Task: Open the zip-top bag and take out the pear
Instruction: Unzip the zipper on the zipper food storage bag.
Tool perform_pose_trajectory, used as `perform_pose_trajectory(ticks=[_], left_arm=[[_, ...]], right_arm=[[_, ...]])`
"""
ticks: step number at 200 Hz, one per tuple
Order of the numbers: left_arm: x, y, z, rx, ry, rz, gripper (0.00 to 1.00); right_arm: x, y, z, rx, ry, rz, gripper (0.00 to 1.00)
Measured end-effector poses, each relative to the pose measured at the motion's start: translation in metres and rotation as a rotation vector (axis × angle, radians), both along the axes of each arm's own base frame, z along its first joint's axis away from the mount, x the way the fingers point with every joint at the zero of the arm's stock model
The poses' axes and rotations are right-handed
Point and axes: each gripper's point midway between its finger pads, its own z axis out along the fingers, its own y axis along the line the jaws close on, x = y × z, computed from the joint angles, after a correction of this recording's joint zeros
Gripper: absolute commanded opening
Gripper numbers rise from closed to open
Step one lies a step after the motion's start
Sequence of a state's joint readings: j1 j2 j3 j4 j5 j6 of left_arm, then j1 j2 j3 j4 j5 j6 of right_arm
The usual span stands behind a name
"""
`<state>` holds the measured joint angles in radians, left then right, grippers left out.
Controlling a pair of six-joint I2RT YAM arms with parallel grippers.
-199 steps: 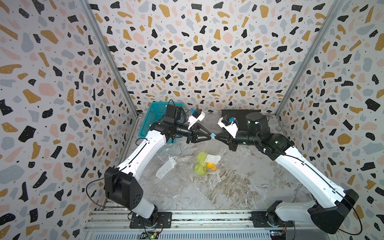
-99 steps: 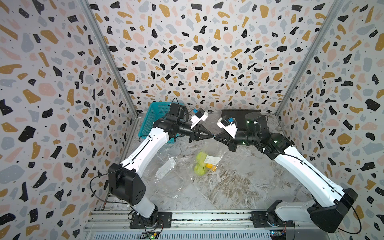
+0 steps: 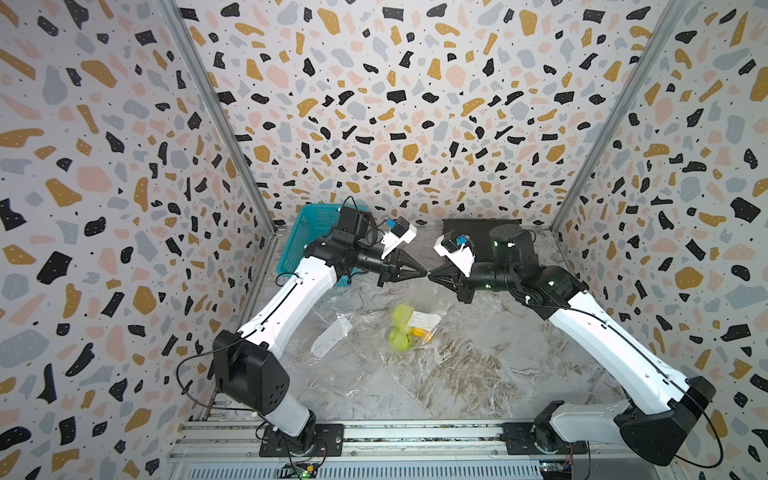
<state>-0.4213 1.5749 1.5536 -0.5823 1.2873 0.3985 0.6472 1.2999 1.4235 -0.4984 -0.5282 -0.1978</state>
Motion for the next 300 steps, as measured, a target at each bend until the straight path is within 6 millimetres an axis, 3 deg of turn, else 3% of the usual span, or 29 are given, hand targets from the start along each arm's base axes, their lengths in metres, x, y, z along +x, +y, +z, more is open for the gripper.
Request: perform_pose_trajectory(ticks=[178, 251, 300], left_arm=[[0.0, 0.006, 0.003, 0.013, -0.048, 0.048, 0.0], [-0.003, 0.01, 0.01, 0.005, -0.053, 0.055, 0.0], [-0.004, 0.01, 0.011, 0.003, -0.05, 0.05, 0.0]], right_arm=[[0.001, 0.004, 0.002, 0.019, -0.008, 0.003, 0.11], [0.003, 0.003, 0.001, 0.018, -0.002, -0.007, 0.25], [0.003, 0.003, 0.003, 0.019, 0.009, -0.006, 0.29]])
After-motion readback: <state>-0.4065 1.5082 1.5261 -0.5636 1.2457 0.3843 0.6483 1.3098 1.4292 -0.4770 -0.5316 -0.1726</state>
